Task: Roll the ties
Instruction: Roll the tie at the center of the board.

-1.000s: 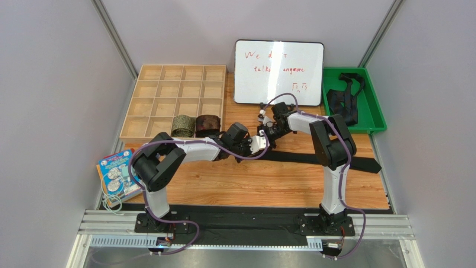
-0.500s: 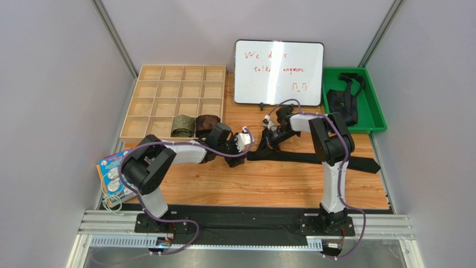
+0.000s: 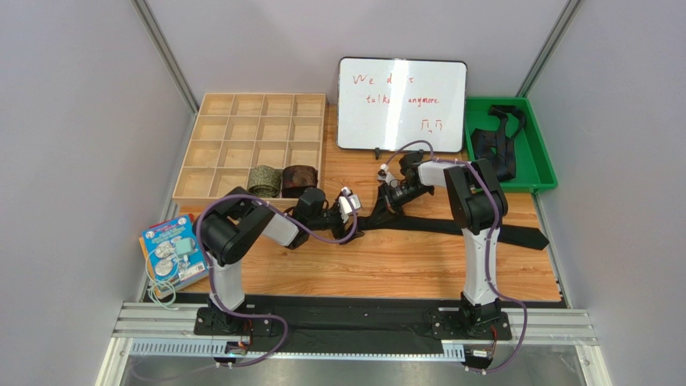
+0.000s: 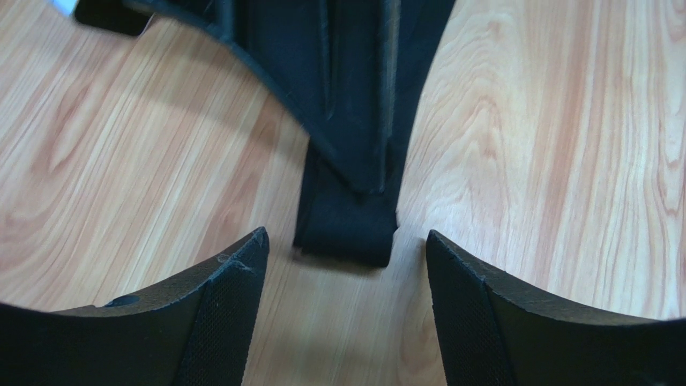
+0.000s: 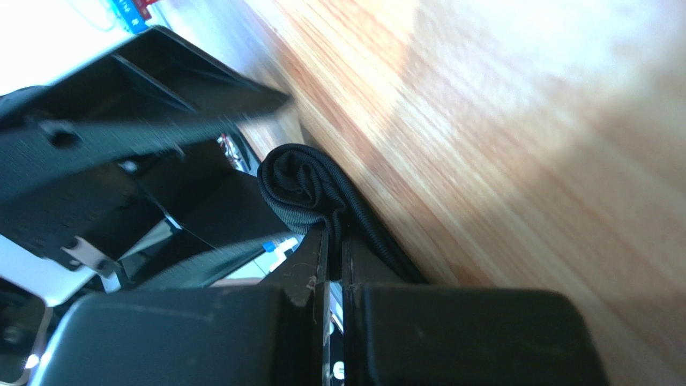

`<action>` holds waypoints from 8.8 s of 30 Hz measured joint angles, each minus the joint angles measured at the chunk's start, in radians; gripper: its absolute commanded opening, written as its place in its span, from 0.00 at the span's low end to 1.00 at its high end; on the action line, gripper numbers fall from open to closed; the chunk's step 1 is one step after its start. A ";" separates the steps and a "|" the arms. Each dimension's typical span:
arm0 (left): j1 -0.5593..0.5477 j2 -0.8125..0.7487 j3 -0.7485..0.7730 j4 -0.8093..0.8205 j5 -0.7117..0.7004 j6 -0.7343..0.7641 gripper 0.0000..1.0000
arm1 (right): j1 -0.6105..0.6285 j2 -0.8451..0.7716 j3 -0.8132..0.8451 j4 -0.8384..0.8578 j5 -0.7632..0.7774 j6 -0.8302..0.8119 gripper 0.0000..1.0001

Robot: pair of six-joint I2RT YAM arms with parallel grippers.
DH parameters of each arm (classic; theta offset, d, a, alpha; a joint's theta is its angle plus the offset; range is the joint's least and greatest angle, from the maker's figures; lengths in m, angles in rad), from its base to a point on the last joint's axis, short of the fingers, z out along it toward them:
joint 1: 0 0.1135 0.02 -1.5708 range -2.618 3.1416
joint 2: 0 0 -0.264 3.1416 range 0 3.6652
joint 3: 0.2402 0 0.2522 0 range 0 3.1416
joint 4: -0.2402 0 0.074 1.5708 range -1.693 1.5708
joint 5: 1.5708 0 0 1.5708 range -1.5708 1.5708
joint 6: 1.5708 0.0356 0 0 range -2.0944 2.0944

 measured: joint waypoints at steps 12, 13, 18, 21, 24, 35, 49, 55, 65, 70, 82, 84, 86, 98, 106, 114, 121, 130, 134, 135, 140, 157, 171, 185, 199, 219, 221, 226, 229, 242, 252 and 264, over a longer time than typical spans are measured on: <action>-0.077 0.055 0.111 -0.062 -0.042 0.119 0.20 | -0.014 0.014 0.023 -0.036 -0.020 -0.053 0.29; -0.081 0.045 0.125 -0.106 -0.049 0.137 0.20 | -0.015 0.012 0.023 -0.043 -0.014 -0.055 0.31; -0.090 -0.008 0.153 -0.278 -0.059 0.195 0.19 | -0.013 -0.036 0.025 -0.098 0.037 -0.081 0.40; -0.090 -0.039 0.159 -0.369 -0.051 0.213 0.19 | -0.013 -0.061 0.037 -0.125 0.084 -0.105 0.41; -0.089 -0.060 0.173 -0.455 -0.050 0.224 0.19 | -0.013 -0.066 0.048 -0.138 0.113 -0.119 0.40; -0.083 -0.062 0.268 -0.667 -0.064 0.258 0.18 | 0.009 -0.066 0.074 -0.157 0.146 -0.147 0.47; -0.015 -0.054 0.324 -0.813 0.013 0.293 0.19 | -0.005 -0.238 0.123 -0.305 0.371 -0.766 0.78; 0.003 -0.048 0.336 -0.841 0.044 0.293 0.19 | 0.104 -0.293 -0.032 -0.220 0.462 -0.960 0.79; 0.010 -0.038 0.340 -0.856 0.096 0.299 0.20 | 0.128 -0.352 -0.145 -0.021 0.546 -1.051 0.45; 0.005 -0.035 0.341 -0.858 0.106 0.305 0.20 | 0.128 -0.383 -0.196 0.047 0.581 -1.061 0.73; -0.003 -0.032 0.346 -0.861 0.101 0.287 0.19 | 0.093 -0.478 -0.289 0.091 0.598 -1.127 0.91; 0.018 -0.028 0.356 -0.861 0.089 0.268 0.19 | 0.073 -0.489 -0.291 0.076 0.565 -1.168 0.91; 0.037 -0.024 0.363 -0.859 0.075 0.249 0.19 | 0.057 -0.499 -0.291 0.064 0.533 -1.207 0.92; 0.054 -0.022 0.372 -0.859 0.050 0.224 0.19 | 0.064 -0.510 -0.356 0.126 0.451 -1.352 0.95; 0.054 -0.018 0.378 -0.860 0.049 0.217 0.19 | 0.069 -0.476 -0.348 0.143 0.425 -1.416 0.63; 0.055 -0.009 0.391 -0.867 0.049 0.210 0.19 | 0.068 -0.457 -0.330 0.076 0.395 -1.496 0.20; 0.055 -0.007 0.393 -0.867 0.049 0.206 0.19 | 0.063 -0.454 -0.325 0.065 0.395 -1.525 0.58; 0.055 -0.010 0.381 -0.845 0.048 0.198 0.18 | 0.008 -0.498 -0.235 -0.048 0.378 -1.273 0.63; 0.055 -0.017 0.365 -0.821 0.042 0.188 0.18 | -0.053 -0.499 -0.157 -0.027 0.302 -0.906 0.54; 0.055 -0.018 0.362 -0.815 0.041 0.185 0.18 | -0.066 -0.499 -0.153 -0.010 0.283 -0.798 0.53; 0.055 -0.026 0.344 -0.788 0.030 0.179 0.18 | -0.062 -0.458 -0.158 0.089 0.218 -0.344 0.50; 0.052 -0.052 0.298 -0.733 0.001 0.176 0.18 | 0.106 -0.203 -0.131 0.297 0.188 0.196 0.42; 0.026 -0.052 0.298 -0.728 -0.015 0.182 0.19 | 0.124 -0.168 -0.115 0.346 0.197 0.247 0.31; 0.028 -0.052 0.296 -0.724 -0.026 0.175 0.73 | 0.124 -0.110 -0.049 0.247 0.227 0.194 0.00; 0.070 -0.116 0.122 -0.491 -0.031 0.100 0.59 | 0.126 -0.093 -0.003 0.171 0.252 0.156 0.00; 0.029 -0.137 0.106 -0.381 -0.005 0.131 0.39 | 0.126 -0.073 0.030 0.128 0.248 0.143 0.00; 0.027 -0.131 0.116 -0.387 -0.003 0.134 0.38 | 0.126 -0.072 0.033 0.125 0.248 0.143 0.00; 0.014 -0.124 0.134 -0.404 -0.011 0.137 0.37 | 0.126 -0.070 0.034 0.123 0.243 0.142 0.00; -0.001 -0.098 0.177 -0.433 -0.021 0.137 0.38 | 0.126 -0.069 0.034 0.123 0.240 0.141 0.00; -0.018 -0.052 0.231 -0.481 -0.051 0.166 0.37 | 0.107 -0.074 0.016 0.143 0.217 0.143 0.00; -0.036 -0.053 0.261 -0.542 -0.092 0.171 0.37 | 0.102 -0.075 0.005 0.157 0.199 0.150 0.00; -0.097 -0.068 0.239 -0.545 -0.142 0.093 0.37 | 0.098 -0.132 -0.111 0.205 0.166 0.163 0.00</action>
